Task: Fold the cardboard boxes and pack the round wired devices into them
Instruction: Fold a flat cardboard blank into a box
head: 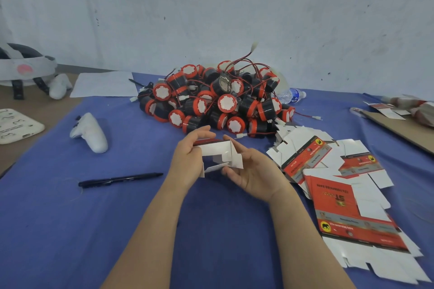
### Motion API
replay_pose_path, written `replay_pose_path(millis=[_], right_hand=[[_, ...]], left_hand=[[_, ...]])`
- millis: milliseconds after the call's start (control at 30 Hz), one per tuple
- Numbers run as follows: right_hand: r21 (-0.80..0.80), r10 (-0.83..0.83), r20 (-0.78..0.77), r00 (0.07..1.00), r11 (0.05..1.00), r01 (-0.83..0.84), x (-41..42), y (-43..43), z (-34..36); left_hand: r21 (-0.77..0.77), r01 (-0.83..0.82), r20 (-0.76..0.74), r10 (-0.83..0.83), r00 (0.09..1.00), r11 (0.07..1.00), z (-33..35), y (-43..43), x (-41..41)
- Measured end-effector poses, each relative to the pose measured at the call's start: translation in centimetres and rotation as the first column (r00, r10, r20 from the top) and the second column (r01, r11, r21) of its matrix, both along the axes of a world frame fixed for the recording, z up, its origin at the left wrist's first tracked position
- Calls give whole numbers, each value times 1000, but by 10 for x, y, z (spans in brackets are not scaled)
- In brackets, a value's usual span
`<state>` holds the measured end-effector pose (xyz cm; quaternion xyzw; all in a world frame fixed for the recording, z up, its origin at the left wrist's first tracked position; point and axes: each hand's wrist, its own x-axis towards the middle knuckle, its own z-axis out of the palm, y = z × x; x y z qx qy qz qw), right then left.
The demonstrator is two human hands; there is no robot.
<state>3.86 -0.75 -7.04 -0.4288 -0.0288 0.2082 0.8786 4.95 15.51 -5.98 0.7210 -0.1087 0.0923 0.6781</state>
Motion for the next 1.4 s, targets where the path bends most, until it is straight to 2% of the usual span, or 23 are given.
replay_pose_path(millis=[200, 333, 400, 500, 600, 700, 800, 933, 1000, 1100, 1167, 1200, 1267, 1333, 1400], right_hand=[[-98, -48, 91, 995, 994, 57, 0, 4, -2], [-329, -68, 142, 988, 938, 112, 1, 8, -3], [-383, -88, 167, 982, 912, 147, 2, 9, -3], [-391, -91, 184, 979, 907, 157, 3, 9, -4], [-333, -106, 183, 977, 929, 163, 5, 10, -5], [-294, -66, 178, 982, 948, 117, 7, 11, -3], [-379, 6, 253, 967, 921, 94, 9, 13, -6], [-437, 90, 359, 929, 896, 82, 6, 15, -6], [-516, 124, 415, 902, 848, 121, 3, 19, -3], [-669, 183, 511, 840, 699, 254, 1, 32, 0], [-731, 207, 539, 817, 597, 331, 1, 43, -2], [-734, 206, 551, 809, 581, 352, 1, 47, -3], [-669, 145, 561, 815, 659, 344, 0, 52, -4], [-541, 46, 505, 862, 795, 274, -1, 49, 0], [-420, -9, 419, 908, 884, 203, -1, 43, 4]], left_hand=[[-65, -16, -15, 15, 1000, 998, 3, 1, 0], [-21, -12, 8, 12, 1000, 1000, 3, 1, -1], [-33, -18, 6, 19, 1000, 999, 3, 1, -1], [-34, -17, 8, 17, 1000, 999, 2, 1, 0], [-47, -11, -8, 11, 1000, 999, 1, 0, 2], [2, -14, -3, 14, 1000, 1000, -3, -4, 3], [12, -55, 16, 55, 998, 998, -7, -7, 4], [-97, -116, -8, 116, 993, 988, -8, -5, 6], [-117, -175, -17, 174, 985, 978, -9, -3, 8], [-142, -315, -16, 316, 948, 938, -11, -1, 9], [-174, -442, -8, 447, 894, 880, -13, 1, 9], [-177, -507, 2, 515, 857, 844, -13, 2, 9], [-162, -584, 39, 596, 802, 796, -14, 5, 9], [-135, -590, 73, 602, 795, 796, -15, 5, 9], [-100, -577, 85, 585, 806, 810, -15, 4, 9]])
